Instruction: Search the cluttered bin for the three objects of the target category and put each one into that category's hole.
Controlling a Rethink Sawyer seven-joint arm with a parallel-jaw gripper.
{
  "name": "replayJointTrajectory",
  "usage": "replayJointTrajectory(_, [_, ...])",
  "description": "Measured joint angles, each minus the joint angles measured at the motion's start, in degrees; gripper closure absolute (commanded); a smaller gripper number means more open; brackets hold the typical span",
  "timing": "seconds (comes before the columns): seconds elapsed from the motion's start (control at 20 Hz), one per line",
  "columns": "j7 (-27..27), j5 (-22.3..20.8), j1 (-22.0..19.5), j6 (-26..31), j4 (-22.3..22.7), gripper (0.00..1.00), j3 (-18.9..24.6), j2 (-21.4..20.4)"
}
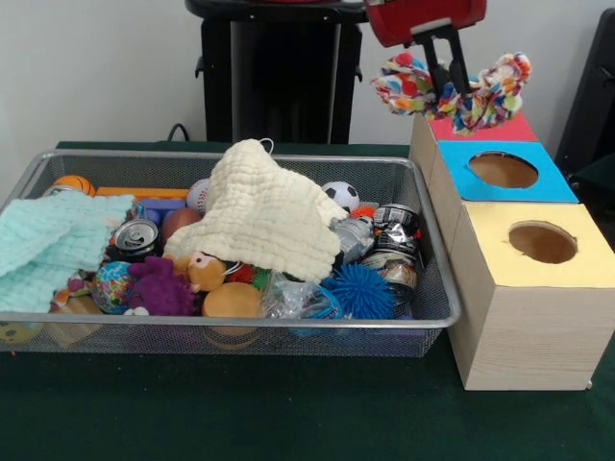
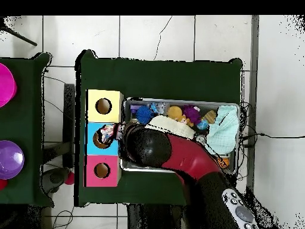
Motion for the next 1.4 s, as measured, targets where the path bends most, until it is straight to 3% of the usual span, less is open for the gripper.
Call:
replayJointTrajectory(0.95, [0.0, -0.01, 11.42, -9.4, -1.23, 1.0, -1.02, 6.89])
replayJointTrajectory(1.4, [0.0, 0.01, 12.15, -13.57, -1.28, 1.0, -2.2, 7.78])
